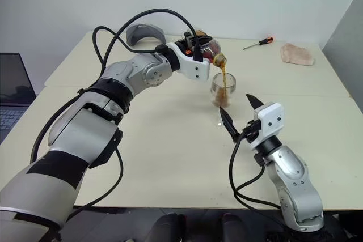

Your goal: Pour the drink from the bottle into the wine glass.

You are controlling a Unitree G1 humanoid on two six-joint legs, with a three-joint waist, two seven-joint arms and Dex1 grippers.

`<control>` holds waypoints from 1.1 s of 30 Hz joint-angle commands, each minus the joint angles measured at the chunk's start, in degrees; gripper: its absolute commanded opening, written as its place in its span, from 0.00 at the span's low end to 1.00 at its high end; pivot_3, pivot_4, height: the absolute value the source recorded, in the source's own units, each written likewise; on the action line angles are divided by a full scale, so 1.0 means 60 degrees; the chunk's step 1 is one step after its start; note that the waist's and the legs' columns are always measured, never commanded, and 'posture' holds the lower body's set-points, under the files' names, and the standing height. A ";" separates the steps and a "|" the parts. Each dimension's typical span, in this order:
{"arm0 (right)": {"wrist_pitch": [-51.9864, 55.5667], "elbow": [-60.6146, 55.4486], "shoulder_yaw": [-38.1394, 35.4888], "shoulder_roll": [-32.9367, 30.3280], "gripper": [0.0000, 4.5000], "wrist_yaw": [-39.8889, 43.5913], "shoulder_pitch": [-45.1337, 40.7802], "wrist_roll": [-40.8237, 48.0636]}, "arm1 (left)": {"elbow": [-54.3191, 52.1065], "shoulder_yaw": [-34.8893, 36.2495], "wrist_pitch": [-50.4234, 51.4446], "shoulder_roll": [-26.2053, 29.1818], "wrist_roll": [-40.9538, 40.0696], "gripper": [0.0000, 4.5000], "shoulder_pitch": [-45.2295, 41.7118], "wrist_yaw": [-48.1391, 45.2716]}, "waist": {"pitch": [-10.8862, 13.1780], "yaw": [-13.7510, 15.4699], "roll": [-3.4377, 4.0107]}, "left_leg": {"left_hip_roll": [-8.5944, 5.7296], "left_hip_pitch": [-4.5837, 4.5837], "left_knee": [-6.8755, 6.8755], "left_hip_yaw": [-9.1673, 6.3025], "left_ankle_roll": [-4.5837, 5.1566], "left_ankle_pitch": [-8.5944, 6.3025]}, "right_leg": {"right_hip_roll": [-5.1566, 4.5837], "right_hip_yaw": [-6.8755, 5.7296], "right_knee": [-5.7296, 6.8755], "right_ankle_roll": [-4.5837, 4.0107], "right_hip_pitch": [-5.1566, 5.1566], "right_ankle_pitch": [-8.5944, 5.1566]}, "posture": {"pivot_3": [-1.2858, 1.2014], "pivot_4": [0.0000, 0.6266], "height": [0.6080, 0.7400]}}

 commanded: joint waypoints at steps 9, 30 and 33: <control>-0.0312 -0.0318 0.0187 -0.0136 1.00 0.0354 -0.0083 -0.0011 | -0.0151 0.0033 0.0009 0.0073 -0.0067 0.20 -0.0422 0.0133 | 0.0000 0.0000 0.0000 | 0.0000 0.0000 0.0004 -0.0001 0.0000 0.0000 | 0.0000 0.0000 0.0005 0.0000 0.0000 0.0000 | 0.52 0.24 1.00; -0.0454 -0.0181 0.0181 -0.0133 1.00 0.0558 0.0004 -0.0058 | -0.0146 -0.0114 0.0022 0.0107 -0.0023 0.20 -0.0399 0.0212 | 0.0000 0.0000 0.0000 | 0.0000 0.0000 0.0015 -0.0001 -0.0001 0.0000 | 0.0000 0.0001 0.0020 0.0002 -0.0001 -0.0002 | 0.52 0.24 1.00; -0.0414 -0.0194 0.0178 -0.0125 1.00 0.0553 -0.0036 -0.0053 | -0.0140 -0.0152 0.0009 0.0137 0.0016 0.20 -0.0403 0.0242 | 0.0000 0.0000 0.0000 | 0.0000 0.0000 0.0017 -0.0001 0.0000 0.0000 | 0.0000 0.0001 0.0023 0.0002 -0.0002 -0.0002 | 0.52 0.24 1.00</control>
